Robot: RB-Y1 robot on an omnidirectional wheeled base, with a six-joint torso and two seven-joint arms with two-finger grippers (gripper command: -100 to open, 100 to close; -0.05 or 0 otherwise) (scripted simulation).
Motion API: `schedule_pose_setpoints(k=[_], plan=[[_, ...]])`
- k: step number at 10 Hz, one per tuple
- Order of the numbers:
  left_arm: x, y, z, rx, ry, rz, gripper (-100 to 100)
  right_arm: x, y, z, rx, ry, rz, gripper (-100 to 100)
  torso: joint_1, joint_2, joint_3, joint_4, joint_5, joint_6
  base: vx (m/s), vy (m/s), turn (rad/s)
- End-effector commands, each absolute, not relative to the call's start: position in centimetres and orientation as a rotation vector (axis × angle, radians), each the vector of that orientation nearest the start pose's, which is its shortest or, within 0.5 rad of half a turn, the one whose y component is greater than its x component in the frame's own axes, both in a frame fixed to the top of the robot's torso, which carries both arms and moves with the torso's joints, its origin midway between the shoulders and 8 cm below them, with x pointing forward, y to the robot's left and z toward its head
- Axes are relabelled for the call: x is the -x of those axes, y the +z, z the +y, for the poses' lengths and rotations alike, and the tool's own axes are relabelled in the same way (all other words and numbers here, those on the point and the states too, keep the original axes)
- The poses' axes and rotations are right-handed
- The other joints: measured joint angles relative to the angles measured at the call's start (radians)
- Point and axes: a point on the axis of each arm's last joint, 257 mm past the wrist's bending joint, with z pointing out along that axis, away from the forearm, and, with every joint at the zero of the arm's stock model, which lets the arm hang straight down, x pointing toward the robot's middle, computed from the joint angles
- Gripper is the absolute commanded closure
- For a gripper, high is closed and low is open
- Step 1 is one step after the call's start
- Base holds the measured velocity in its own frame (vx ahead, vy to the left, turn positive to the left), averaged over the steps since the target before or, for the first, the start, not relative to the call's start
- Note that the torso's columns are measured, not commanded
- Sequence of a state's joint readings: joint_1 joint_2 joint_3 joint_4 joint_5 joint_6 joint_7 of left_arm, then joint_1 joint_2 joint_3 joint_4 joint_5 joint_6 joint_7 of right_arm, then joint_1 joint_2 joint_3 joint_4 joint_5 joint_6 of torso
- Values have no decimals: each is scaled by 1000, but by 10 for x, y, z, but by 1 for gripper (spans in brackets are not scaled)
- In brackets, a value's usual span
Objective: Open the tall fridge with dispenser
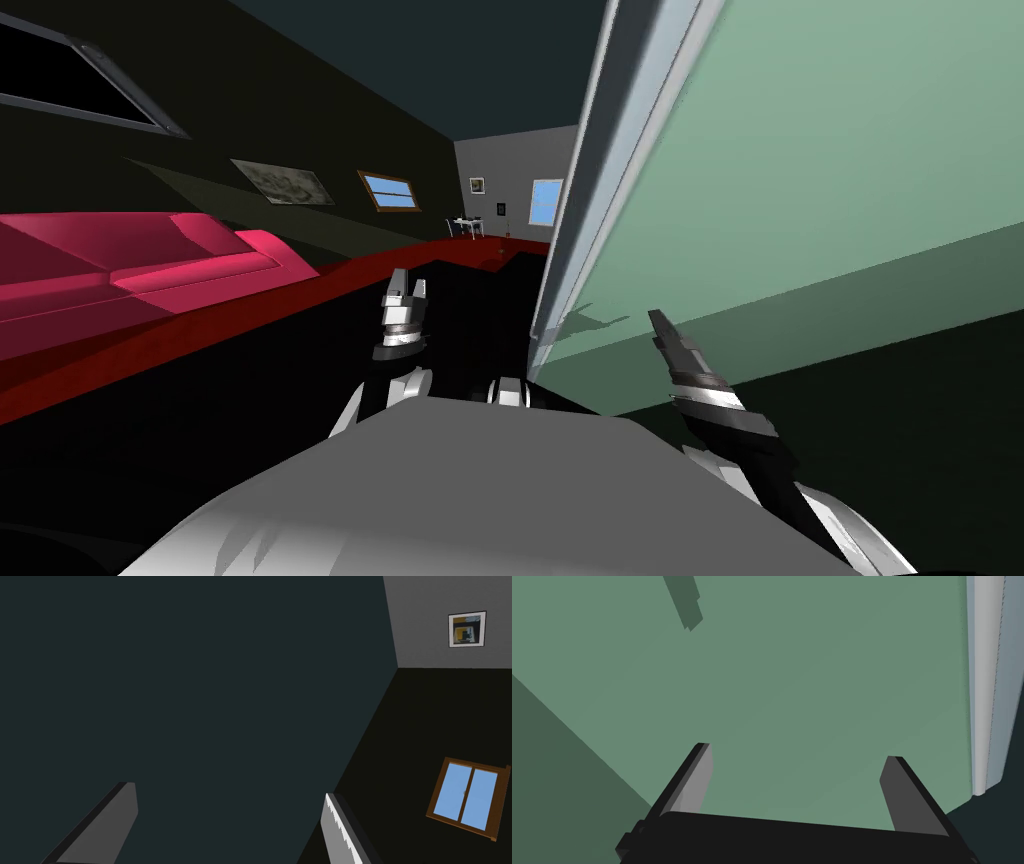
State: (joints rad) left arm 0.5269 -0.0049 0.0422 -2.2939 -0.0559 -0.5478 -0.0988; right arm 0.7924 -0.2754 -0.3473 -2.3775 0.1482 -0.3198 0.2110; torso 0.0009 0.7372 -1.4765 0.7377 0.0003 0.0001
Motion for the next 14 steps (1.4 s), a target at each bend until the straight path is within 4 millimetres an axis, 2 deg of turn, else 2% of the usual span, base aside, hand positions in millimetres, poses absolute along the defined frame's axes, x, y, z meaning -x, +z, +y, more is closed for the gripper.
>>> schedule_pose_setpoints(k=[1,6,8,11,14], plan=[[-330,31,286,552,-1132,638,0,-298,-25,-398,-363,392,1196,-100,-3,2,1,1,-1,-1,74,79,-41],[-330,31,286,552,-1132,638,0,-279,-23,-430,-283,189,1296,-100,1,0,0,0,0,0,92,111,-79],[-330,31,286,552,-1132,638,0,-268,-23,-449,-231,62,1366,-100,-2,0,0,0,-1,0,103,123,-91],[-330,31,286,552,-1132,638,0,-260,-17,-463,-196,-25,1392,-100,-2,2,1,1,0,0,73,101,-54],[-330,31,286,552,-1132,638,0,-243,-11,-493,-108,-223,1483,-100,2,-1,0,0,0,0,105,142,-110]])
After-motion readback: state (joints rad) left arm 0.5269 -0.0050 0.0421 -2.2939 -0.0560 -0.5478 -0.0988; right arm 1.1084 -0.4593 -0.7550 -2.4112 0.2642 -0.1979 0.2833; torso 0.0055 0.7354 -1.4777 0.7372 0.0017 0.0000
